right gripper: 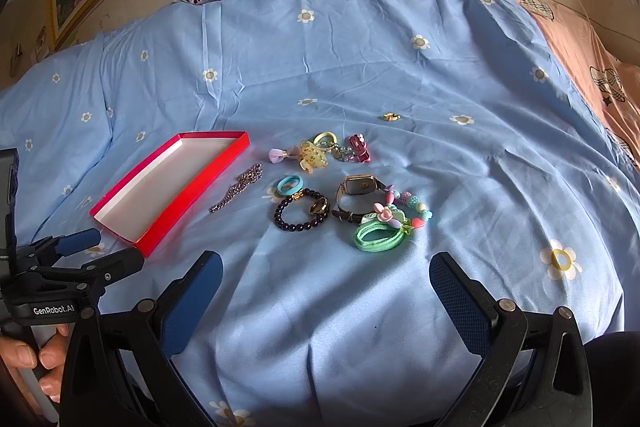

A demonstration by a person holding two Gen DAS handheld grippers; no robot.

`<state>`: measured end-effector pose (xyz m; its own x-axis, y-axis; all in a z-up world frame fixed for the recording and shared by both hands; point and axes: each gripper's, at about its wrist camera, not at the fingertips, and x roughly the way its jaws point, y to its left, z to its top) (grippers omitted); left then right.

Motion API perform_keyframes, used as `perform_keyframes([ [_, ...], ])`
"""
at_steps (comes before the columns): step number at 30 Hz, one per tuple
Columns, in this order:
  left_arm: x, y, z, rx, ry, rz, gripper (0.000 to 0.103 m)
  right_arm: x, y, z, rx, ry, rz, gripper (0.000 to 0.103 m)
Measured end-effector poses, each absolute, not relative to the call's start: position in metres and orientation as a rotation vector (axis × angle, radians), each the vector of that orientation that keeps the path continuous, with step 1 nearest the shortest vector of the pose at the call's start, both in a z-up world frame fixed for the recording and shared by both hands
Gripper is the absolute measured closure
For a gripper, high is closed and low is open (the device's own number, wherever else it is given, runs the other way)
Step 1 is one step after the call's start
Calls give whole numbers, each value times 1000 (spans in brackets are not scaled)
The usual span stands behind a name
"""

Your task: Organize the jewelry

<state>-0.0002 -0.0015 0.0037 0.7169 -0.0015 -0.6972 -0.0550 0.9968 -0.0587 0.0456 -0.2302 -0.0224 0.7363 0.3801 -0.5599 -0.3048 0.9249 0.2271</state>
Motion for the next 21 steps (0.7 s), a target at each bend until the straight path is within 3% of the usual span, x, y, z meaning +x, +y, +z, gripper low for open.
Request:
perform_keyframes([
  [21,12,-2,-6,-74,787,5,0,52,-235,-26,142,657,375,0],
])
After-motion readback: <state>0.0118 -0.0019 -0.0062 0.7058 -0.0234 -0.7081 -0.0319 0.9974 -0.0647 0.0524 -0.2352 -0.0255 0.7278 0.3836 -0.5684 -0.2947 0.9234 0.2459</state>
